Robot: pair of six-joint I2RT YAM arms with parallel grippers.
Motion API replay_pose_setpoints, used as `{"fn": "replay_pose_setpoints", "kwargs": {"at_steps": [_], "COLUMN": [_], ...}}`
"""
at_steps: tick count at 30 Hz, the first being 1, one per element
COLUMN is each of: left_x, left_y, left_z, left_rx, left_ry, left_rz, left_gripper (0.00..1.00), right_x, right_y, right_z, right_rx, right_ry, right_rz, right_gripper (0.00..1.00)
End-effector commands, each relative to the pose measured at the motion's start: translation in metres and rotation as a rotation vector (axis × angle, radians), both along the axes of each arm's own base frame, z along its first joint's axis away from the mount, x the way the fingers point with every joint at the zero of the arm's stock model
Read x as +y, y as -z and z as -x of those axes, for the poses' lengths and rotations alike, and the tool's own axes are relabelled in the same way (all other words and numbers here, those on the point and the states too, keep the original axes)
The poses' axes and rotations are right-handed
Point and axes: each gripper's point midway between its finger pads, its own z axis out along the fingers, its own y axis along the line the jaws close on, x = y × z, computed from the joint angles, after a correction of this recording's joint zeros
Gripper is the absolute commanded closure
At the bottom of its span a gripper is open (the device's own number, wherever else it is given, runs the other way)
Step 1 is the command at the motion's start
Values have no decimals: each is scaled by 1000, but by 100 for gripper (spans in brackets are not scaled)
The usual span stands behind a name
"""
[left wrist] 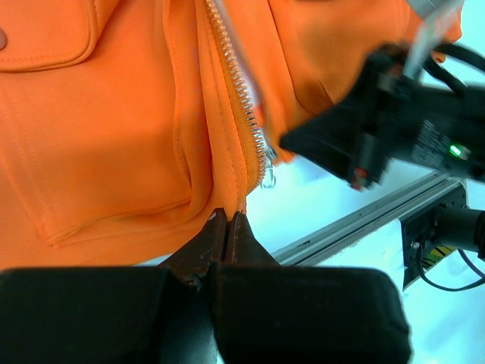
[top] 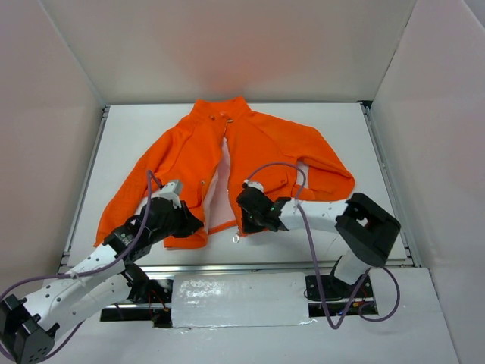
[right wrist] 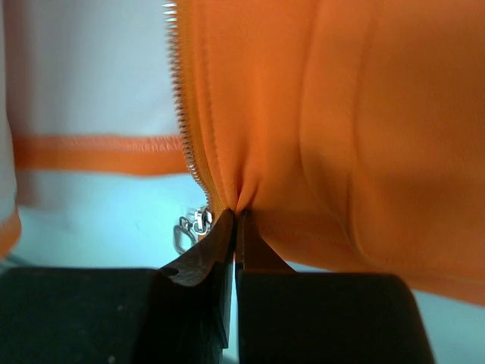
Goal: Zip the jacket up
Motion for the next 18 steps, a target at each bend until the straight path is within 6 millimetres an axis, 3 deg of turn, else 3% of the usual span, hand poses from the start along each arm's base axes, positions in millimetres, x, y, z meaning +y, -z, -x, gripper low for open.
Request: {"fn": "replay_pose_setpoints", "kwargs": {"at_steps": [1,3,4,6,7,8,18], "left_x": [-5,-9,-9,-13,-15,-16,-46], "left_y": [-7,-16,-17,-26,-28,-29,-72], "left_z": [-10,-16,-17,-24,-26,-28,-52], "left_rx": [-47,-88,-99,-138,-147,-156,-324], "left_ry": [-27,-39,-41,-50,-47,-44,17], "left_rz": [55,97,106,139,144,140,265], "left_gripper": [100,100,100,100,100,100,100], "right_x": [8,10,8,18,13,18,-5], "right_y": [-22,-47,-49,-78,-73,-93,-129], "right_z": [16,11,15,16,22,21,17], "right_rx": [14,-37,-42,-106,-109,-150,-323], "right_ry": [105,154,157,128,112,99,148], "right_rz": [-182,-284,-300,-417,-430,-513,-682], "right_gripper": [100,100,100,100,100,100,100]}}
